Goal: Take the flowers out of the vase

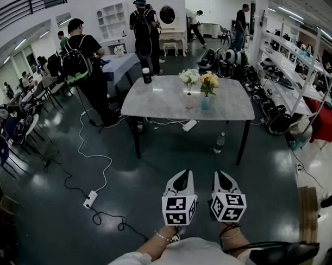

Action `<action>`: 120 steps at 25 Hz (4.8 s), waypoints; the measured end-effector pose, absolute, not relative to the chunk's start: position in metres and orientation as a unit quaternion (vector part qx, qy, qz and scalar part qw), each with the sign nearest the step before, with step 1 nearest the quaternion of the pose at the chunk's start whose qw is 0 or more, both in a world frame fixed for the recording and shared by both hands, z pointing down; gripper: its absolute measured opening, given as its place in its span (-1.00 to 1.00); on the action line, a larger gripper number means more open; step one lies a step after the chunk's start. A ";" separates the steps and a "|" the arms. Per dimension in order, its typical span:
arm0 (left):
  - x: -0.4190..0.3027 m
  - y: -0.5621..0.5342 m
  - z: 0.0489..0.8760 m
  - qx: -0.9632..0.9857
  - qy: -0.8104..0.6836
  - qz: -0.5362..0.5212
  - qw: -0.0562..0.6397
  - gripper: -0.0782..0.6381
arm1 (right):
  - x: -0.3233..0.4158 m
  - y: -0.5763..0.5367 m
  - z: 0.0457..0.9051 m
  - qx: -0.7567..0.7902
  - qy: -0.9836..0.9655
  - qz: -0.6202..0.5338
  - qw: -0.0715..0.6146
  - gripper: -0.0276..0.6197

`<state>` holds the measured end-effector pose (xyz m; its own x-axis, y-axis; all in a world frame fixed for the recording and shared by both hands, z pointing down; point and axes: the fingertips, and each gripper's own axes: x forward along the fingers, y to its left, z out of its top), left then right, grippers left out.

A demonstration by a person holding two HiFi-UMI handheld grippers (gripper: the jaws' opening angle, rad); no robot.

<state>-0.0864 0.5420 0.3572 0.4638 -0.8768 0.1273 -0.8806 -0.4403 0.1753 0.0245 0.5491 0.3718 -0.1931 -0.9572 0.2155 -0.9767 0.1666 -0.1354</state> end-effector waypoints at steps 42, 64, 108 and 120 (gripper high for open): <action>-0.130 0.442 0.394 0.858 -0.496 0.048 0.122 -0.79 | 0.011 0.457 0.404 0.684 -0.711 0.158 0.036 -0.90; -0.032 0.272 0.378 0.846 -0.521 0.056 0.102 -0.79 | 0.112 0.280 0.389 0.662 -0.731 0.164 0.028 -0.90; 0.036 -0.015 0.401 0.867 -0.473 0.072 0.136 -0.79 | 0.158 -0.002 0.391 0.673 -0.719 0.170 0.040 -0.90; 0.058 -0.063 0.435 0.877 -0.440 0.103 0.162 -0.79 | 0.176 -0.041 0.418 0.695 -0.688 0.206 0.035 -0.90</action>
<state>0.0584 -0.0632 0.4353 0.5916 -0.7385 0.3234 -0.8053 -0.5607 0.1927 0.1765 -0.0413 0.4177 -0.0320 -0.9419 0.3343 -0.9710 -0.0500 -0.2339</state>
